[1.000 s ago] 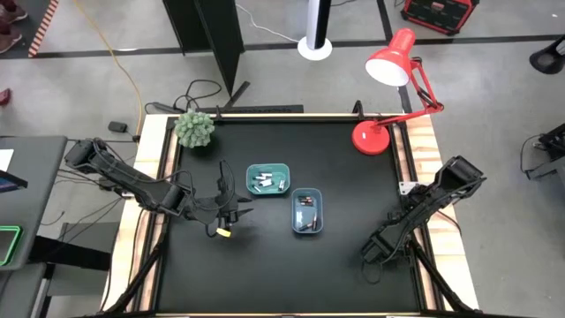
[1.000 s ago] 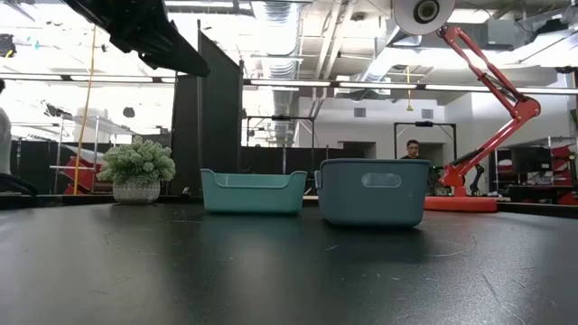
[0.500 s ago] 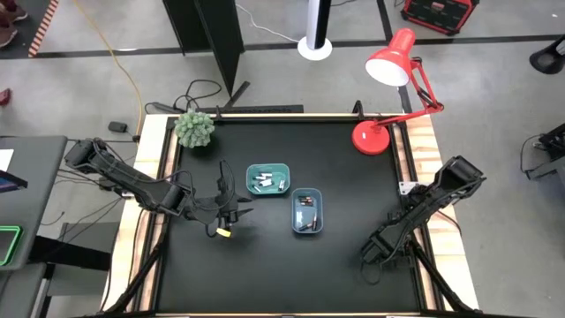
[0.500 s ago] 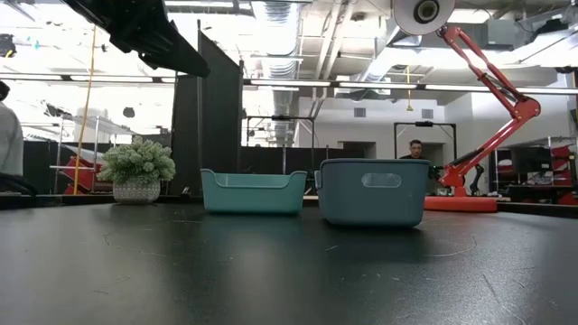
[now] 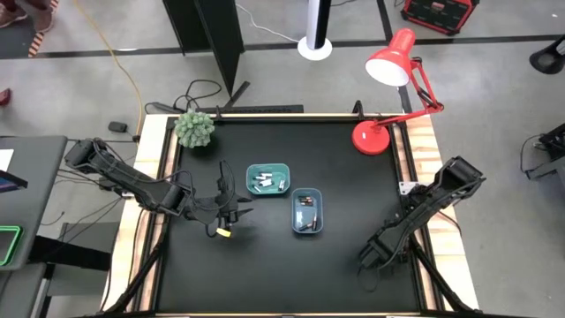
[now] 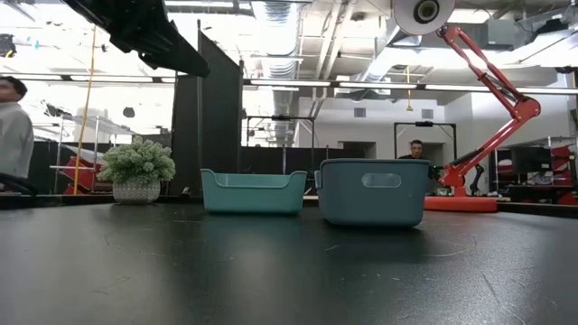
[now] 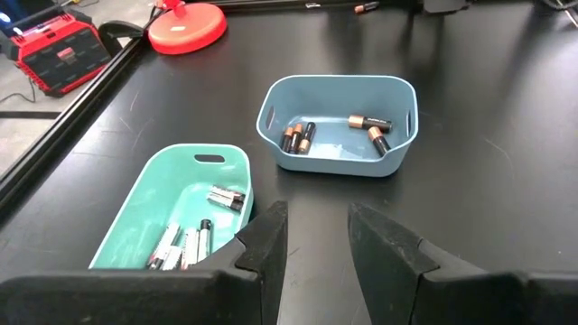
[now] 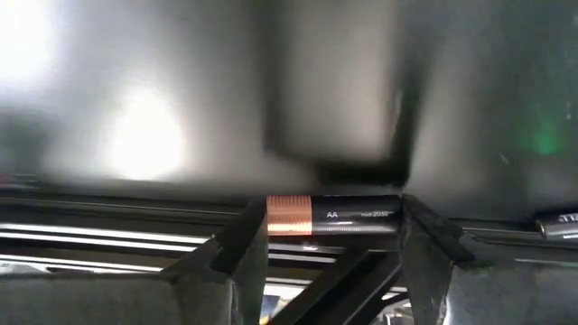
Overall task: Sort batteries
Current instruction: Put the black battery into the blue bin
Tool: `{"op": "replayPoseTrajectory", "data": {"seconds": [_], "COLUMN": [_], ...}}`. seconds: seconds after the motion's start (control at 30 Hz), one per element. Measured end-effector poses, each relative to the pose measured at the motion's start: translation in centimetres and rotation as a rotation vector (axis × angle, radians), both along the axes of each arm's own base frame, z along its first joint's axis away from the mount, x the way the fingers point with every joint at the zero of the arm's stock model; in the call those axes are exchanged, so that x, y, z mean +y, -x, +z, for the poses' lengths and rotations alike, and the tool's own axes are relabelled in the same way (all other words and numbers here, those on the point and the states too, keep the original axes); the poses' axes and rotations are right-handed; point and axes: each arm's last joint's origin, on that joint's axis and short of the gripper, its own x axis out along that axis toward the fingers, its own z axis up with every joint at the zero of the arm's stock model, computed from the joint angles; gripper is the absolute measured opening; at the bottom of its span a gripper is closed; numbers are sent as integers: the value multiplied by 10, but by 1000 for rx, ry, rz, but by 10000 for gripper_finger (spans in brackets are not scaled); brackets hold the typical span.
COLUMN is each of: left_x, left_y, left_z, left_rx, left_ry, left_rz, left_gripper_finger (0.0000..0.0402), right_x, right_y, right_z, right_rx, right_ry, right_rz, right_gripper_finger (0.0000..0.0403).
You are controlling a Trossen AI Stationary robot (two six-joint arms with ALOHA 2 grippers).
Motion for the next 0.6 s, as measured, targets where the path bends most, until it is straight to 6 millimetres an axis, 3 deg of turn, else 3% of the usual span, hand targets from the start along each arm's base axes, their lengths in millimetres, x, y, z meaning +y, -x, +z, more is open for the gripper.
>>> {"op": "replayPoseTrajectory", "data": {"seconds": [0.3,0.6], "left_x": [0,0], "left_y": [0,0], "left_z": [0,0], "left_rx": [0,-1], "left_ry": [1,2], "left_rz": [0,1], "left_gripper_finger": [112,112], "right_x": [15,24], "right_y": [-18,-52], "right_z": [20,52], "right_rx": [-86,-338], "right_ry": [-46,-13], "right_rz": [-4,13], "right_gripper_finger": [197,197]}}
